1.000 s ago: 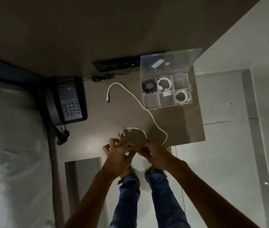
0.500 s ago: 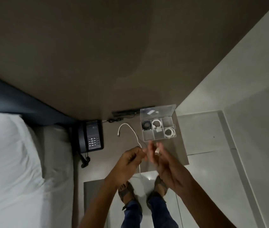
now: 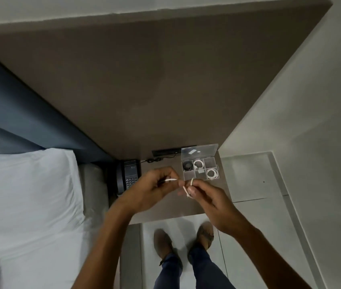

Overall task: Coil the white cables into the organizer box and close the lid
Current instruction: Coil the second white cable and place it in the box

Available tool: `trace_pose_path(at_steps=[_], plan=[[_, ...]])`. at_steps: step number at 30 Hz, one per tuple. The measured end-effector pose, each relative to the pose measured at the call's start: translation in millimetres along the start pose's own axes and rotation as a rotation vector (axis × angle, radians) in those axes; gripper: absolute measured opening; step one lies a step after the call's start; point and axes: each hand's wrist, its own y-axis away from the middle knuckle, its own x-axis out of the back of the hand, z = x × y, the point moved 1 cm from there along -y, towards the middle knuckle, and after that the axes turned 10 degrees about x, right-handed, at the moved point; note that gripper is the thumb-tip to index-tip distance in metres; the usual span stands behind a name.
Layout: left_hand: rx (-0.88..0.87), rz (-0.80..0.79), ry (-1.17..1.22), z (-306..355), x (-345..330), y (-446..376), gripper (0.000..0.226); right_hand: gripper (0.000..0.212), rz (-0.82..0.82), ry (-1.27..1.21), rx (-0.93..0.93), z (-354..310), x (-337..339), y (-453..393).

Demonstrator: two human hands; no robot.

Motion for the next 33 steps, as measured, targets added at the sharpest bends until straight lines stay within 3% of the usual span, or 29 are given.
trace_pose_path(at_steps=[4, 7, 8, 10, 12, 13, 17, 20, 22, 24, 27, 30, 33], plan=[[-0.07, -0.012, 0.128, 23.0, 7.2, 4.3, 0.023, 0.035, -0.233, -0.321, -0.126, -23.0, 14.9, 8.2], [-0.102, 0.009, 0.218, 33.3, 3.5, 8.1, 0.03, 0.029, -0.293, -0.867, -0.192, -38.9, 20.6, 6.6], [-0.101, 0.022, 0.234, 34.5, 1.9, 9.5, 0.033, 0.025, -0.264, -1.11, -0.167, -48.0, 18.9, 5.2], [-0.081, 0.041, 0.217, 34.7, -3.0, 12.0, 0.036, 0.022, -0.03, -1.477, -0.114, -61.1, 16.1, 1.6], [-0.053, 0.022, 0.193, 35.3, -9.6, 15.8, 0.035, 0.042, 0.205, -1.638, -0.06, -67.0, 16.8, -4.6], [-0.044, 0.008, 0.176, 35.9, -12.0, 17.2, 0.033, 0.044, 0.29, -1.51, -0.006, -71.0, 18.7, -7.1], [-0.05, 0.001, 0.05, 43.6, -3.8, 21.5, 0.037, 0.033, 0.519, -0.215, 0.017, -72.9, 15.7, -8.6], [-0.096, 0.005, -0.012, 57.0, 11.8, 18.6, 0.037, 0.022, 0.316, 0.133, -0.02, -60.2, 9.8, -5.4], [-0.119, 0.031, 0.017, 65.9, 20.3, 11.1, 0.036, 0.024, 0.091, 0.108, -0.07, -53.4, 7.2, -1.5], [-0.108, 0.068, 0.051, 69.5, 26.2, 0.3, 0.04, 0.03, -0.088, -0.12, -0.101, -54.6, 6.5, 1.9], [-0.035, 0.074, 0.087, 66.5, 24.3, -12.3, 0.05, 0.029, -0.144, -0.866, -0.188, -59.7, 9.0, 2.2], [-0.017, 0.051, 0.127, 58.9, 7.4, -14.4, 0.044, 0.028, 0.094, -1.478, -0.184, -69.8, 15.8, -7.8], [-0.03, 0.029, 0.045, 53.2, -9.0, -9.2, 0.039, 0.037, 0.427, -1.626, -0.086, -69.5, 26.3, -24.4]])
